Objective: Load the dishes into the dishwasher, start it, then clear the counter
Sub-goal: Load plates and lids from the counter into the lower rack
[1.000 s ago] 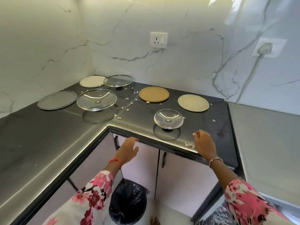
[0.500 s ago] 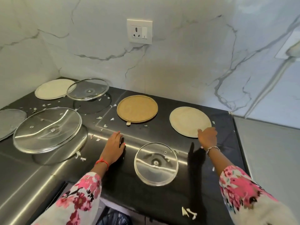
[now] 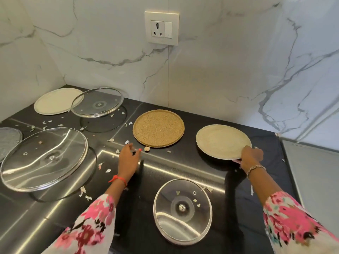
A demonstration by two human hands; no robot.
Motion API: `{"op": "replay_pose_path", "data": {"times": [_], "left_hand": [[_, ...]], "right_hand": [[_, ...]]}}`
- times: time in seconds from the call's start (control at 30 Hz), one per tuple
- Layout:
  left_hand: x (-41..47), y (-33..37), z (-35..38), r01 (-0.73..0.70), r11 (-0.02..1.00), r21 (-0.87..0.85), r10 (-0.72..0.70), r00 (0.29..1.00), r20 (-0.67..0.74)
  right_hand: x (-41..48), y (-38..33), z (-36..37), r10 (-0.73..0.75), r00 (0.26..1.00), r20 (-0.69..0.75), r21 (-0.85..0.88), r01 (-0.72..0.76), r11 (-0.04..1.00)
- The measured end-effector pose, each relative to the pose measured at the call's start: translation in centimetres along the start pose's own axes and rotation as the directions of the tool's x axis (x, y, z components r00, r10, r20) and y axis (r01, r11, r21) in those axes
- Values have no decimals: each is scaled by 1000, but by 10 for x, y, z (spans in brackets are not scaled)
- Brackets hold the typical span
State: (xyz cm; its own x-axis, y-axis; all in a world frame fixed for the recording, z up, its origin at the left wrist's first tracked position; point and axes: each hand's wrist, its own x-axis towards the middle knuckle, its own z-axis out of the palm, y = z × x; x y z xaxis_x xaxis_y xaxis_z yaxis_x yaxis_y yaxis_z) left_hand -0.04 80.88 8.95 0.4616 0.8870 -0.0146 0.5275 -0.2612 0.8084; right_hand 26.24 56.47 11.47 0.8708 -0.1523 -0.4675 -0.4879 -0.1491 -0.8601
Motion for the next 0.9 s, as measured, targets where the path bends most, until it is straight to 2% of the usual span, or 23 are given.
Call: {"op": "replay_pose_path", "data": {"times": [0.03,0.1,0.23,0.33,0.4,0.5,0.7,0.9], "left_hand": [[14,7,0,64,997,-53,-64,998,-2],[42,15,4,145,989,-32,-145,989,3],[72,26,18,175,973,147,-176,984,-5],[80,37,22,226,961,159,-222,974,-41],[86,42,21,291,954,76,-288,957,-45],[98,43,16,369,911,-183,-374,927,4],[82,59,-2,430,692,-580,-422,893,159],[35,57,-46,400,572,-717,-407,896,175]], "right_hand": [[1,-2,2,12,1000,2,16,-12,1000],[2,-4,5,29,999,17,39,-29,999],[-7,-5,5,59,993,102,156,-75,985],[-10,3,5,81,987,137,191,-107,976],[-12,6,4,103,983,154,213,-134,968],[-14,8,2,121,974,192,255,-169,952],[-28,8,-5,110,937,331,339,-227,913],[-61,14,-25,79,931,358,371,-219,903]]}}
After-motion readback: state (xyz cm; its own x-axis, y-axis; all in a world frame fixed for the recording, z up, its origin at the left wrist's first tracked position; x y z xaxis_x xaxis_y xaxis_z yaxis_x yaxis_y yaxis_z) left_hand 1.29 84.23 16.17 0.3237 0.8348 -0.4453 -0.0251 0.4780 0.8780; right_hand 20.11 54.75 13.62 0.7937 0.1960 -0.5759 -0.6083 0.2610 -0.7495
